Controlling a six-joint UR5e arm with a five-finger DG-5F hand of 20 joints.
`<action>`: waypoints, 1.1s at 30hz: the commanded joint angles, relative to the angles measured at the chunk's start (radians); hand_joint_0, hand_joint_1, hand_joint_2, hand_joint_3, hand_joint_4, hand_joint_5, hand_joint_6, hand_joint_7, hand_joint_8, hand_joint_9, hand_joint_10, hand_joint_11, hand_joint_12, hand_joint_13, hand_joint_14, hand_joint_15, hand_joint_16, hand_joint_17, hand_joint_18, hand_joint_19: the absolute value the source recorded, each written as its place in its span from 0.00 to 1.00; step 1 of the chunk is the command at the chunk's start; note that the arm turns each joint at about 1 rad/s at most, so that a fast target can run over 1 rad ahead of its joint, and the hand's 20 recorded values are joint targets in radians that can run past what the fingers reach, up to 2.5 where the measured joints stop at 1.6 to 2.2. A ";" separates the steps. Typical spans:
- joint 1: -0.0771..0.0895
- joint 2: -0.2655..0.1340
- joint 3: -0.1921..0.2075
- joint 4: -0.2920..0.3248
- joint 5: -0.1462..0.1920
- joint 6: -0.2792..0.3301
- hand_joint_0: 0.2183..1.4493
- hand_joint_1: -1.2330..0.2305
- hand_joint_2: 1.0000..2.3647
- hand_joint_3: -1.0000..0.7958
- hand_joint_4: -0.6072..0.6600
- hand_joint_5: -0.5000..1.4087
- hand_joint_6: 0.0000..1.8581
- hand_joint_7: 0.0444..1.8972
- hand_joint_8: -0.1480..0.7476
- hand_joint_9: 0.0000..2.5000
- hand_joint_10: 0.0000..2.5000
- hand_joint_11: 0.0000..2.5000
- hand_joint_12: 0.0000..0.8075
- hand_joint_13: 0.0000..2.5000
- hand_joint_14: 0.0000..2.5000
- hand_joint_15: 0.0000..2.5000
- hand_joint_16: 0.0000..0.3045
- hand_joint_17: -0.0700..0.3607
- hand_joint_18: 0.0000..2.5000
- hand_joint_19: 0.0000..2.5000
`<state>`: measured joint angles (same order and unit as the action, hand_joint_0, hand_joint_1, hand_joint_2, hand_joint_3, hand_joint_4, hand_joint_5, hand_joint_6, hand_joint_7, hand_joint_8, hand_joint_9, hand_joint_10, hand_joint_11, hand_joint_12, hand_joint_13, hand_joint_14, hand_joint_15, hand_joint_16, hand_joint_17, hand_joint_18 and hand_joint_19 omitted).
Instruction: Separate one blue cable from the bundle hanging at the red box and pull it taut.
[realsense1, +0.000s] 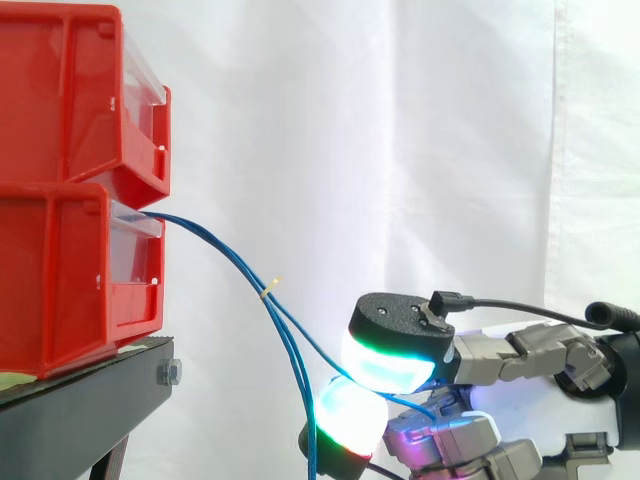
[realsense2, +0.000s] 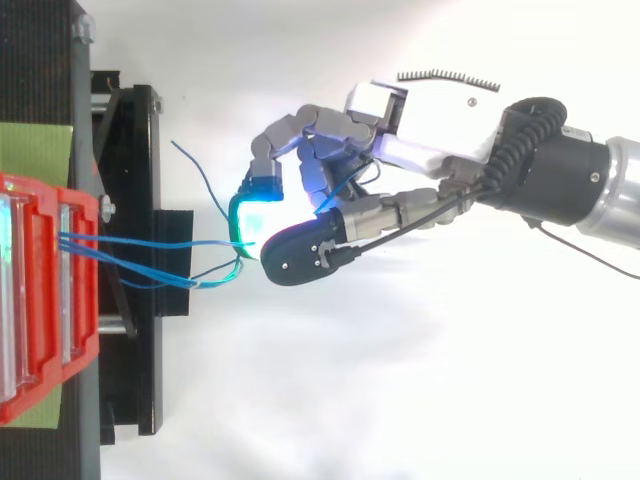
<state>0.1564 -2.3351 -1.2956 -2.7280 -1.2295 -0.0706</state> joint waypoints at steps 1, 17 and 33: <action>0.000 0.000 -0.001 -0.029 -0.004 -0.002 0.35 0.36 0.02 0.45 0.50 0.18 0.50 0.53 0.49 0.19 1.00 0.33 0.41 0.30 1.00 0.44 0.12 0.35 0.49 0.64; 0.003 0.019 -0.001 -0.102 -0.019 0.026 0.35 0.36 0.02 0.45 0.50 0.18 0.50 0.53 0.47 0.19 1.00 0.35 0.39 0.30 1.00 0.46 0.12 0.35 0.47 0.63; 0.008 0.189 -0.205 -0.068 0.065 0.011 0.35 0.35 0.02 0.45 0.50 0.18 0.50 0.54 0.47 0.20 1.00 0.35 0.39 0.31 1.00 0.46 0.12 0.35 0.47 0.63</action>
<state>0.1608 -2.1824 -1.4414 -2.8389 -1.2257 -0.0805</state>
